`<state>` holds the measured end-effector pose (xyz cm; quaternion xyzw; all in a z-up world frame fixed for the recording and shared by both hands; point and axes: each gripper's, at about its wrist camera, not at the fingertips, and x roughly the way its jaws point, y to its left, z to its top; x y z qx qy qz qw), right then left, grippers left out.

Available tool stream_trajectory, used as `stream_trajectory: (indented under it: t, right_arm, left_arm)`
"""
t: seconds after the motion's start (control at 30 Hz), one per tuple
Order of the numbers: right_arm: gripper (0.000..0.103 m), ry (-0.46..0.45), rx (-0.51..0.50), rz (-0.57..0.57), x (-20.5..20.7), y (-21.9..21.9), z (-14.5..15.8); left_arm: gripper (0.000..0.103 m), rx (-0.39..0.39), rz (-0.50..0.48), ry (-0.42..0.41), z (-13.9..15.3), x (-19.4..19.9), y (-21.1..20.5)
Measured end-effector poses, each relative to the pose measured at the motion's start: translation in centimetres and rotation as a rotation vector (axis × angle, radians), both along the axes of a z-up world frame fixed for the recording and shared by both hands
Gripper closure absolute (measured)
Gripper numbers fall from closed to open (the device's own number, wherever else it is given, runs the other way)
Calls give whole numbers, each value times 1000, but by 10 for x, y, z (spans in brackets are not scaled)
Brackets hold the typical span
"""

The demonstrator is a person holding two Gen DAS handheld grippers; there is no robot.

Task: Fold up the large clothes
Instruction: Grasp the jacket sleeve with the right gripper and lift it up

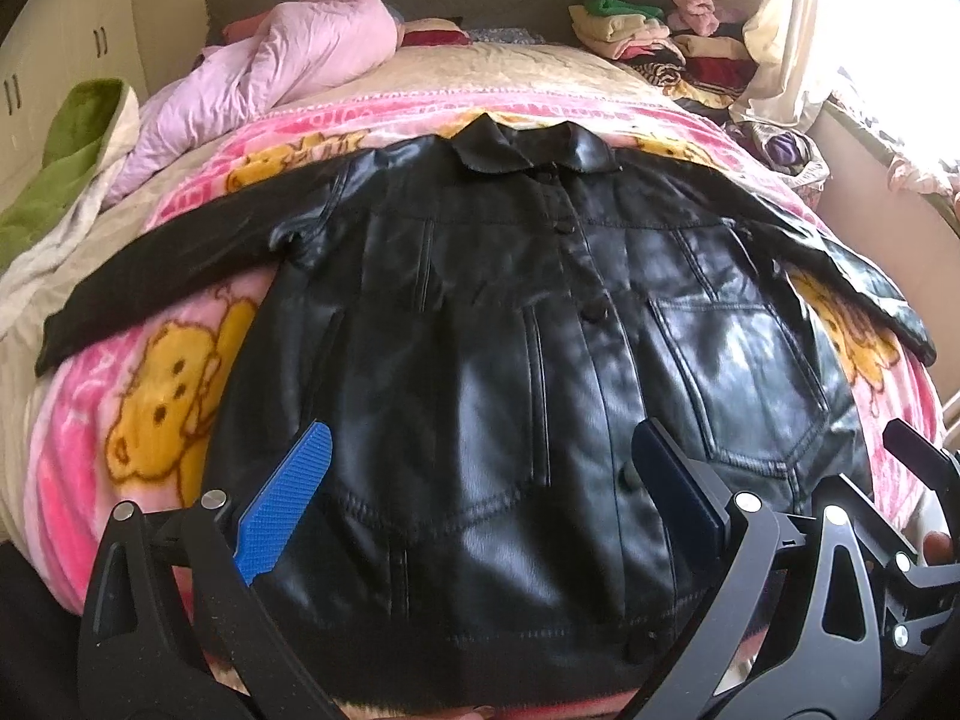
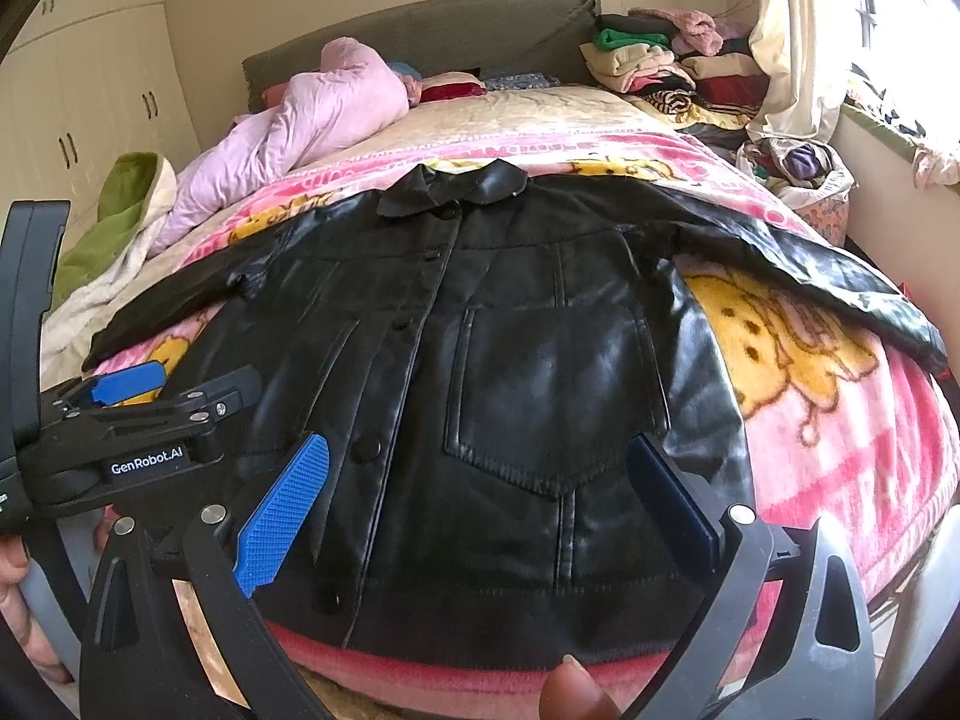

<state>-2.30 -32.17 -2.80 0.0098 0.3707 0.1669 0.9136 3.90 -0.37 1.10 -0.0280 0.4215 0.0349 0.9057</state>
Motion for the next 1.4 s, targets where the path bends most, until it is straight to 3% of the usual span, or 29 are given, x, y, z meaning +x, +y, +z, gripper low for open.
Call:
stream_trajectory:
  t: [0.53,0.87,0.97,1.13,1.4]
  right_arm:
    - [4,-65,45,-63,69,7,35]
    - [4,-26,138,-165,132,-8,52]
    - [4,-13,174,-223,152,-23,54]
    - [4,2,193,-341,179,-58,50]
    - [4,58,236,-639,200,-148,11]
  left_arm:
    - [9,-12,14,-1,21,75,14]
    - [9,27,92,-9,33,134,34]
    - [9,-1,114,-10,38,154,41]
    - [9,66,135,-24,45,186,35]
    - [9,-18,98,-30,40,226,14]
